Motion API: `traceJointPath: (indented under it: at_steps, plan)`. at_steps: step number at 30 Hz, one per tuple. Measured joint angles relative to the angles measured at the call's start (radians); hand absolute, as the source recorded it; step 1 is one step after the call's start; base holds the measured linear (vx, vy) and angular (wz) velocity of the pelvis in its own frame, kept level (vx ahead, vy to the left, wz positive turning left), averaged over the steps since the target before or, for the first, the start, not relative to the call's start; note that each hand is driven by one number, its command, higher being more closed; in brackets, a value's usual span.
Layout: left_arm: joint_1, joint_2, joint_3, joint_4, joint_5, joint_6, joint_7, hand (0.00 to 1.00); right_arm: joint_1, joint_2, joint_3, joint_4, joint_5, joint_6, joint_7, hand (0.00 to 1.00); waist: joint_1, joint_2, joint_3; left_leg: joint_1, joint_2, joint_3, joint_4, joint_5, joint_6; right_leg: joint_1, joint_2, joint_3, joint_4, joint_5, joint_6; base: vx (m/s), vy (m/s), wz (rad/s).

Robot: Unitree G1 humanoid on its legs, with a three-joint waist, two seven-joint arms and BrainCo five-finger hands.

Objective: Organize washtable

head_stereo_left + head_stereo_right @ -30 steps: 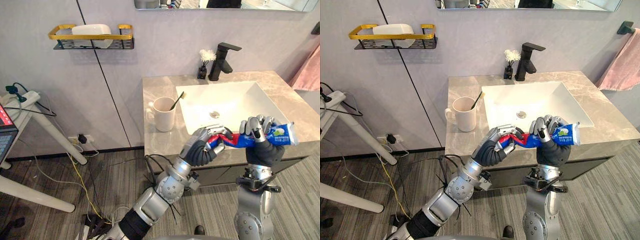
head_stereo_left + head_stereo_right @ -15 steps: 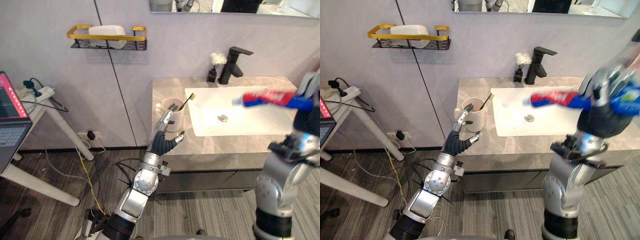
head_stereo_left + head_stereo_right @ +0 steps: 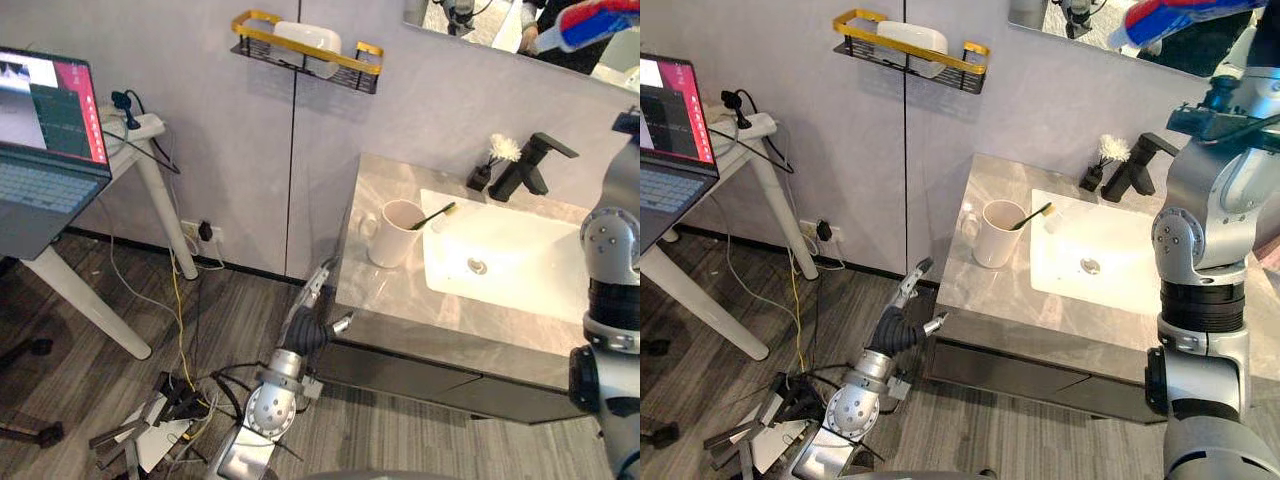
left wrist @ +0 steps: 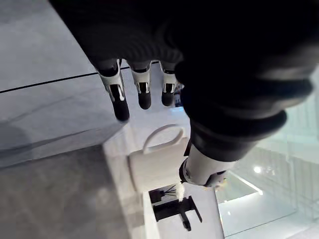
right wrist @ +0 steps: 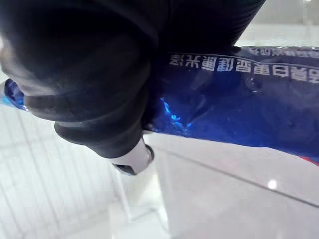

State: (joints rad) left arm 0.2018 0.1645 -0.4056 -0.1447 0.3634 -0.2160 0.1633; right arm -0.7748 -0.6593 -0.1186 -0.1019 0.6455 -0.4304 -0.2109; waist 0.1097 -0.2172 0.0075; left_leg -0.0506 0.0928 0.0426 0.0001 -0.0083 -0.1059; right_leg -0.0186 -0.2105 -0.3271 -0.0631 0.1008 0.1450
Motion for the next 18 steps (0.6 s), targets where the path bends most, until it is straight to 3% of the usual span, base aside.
traceJointPath:
  at_steps: [6, 10, 11, 15, 18]
  plan:
    - [0.022, 0.019, 0.020, 0.076, 0.004, 0.014, -0.053, 0.00, 0.242, -0.037, -0.061, -0.026, 0.121, 0.050, 0.084, 1.00, 0.010, -0.051, 0.019, -0.045, 0.002, -0.018, 0.001, 0.005, -0.003, -0.036, 0.000, -0.025, 0.011, 0.000, 0.000, 0.00, -0.009, 0.09]
    - [0.033, 0.021, 0.071, 0.089, 0.043, 0.036, -0.058, 0.00, 0.386, -0.036, -0.129, -0.097, 0.152, 0.071, 0.127, 1.00, -0.007, -0.072, 0.035, -0.088, 0.005, -0.023, 0.018, 0.009, -0.002, -0.077, 0.001, -0.027, 0.022, 0.001, 0.000, 0.00, 0.000, 0.00]
    - [0.033, 0.023, 0.077, 0.106, 0.046, 0.039, -0.067, 0.00, 0.410, -0.036, -0.137, -0.115, 0.164, 0.082, 0.135, 1.00, -0.018, -0.074, 0.041, -0.090, 0.007, -0.024, 0.020, 0.009, -0.002, -0.079, 0.002, -0.028, 0.028, 0.001, 0.000, 0.00, 0.000, 0.00]
    - [0.032, 0.039, 0.099, 0.115, 0.063, 0.047, -0.094, 0.00, 0.447, -0.035, -0.165, -0.164, 0.183, 0.088, 0.167, 1.00, -0.021, -0.105, 0.068, -0.117, 0.011, -0.017, 0.029, 0.008, -0.002, -0.107, 0.005, -0.026, 0.029, 0.003, 0.000, -0.02, -0.015, -0.06]
    - [0.024, 0.040, 0.114, 0.126, 0.072, 0.055, -0.098, 0.00, 0.459, -0.022, -0.165, -0.206, 0.189, 0.091, 0.179, 1.00, -0.019, -0.114, 0.083, -0.143, 0.012, -0.017, 0.039, 0.007, -0.002, -0.128, 0.005, -0.026, 0.029, 0.009, -0.002, -0.01, -0.003, 0.00]
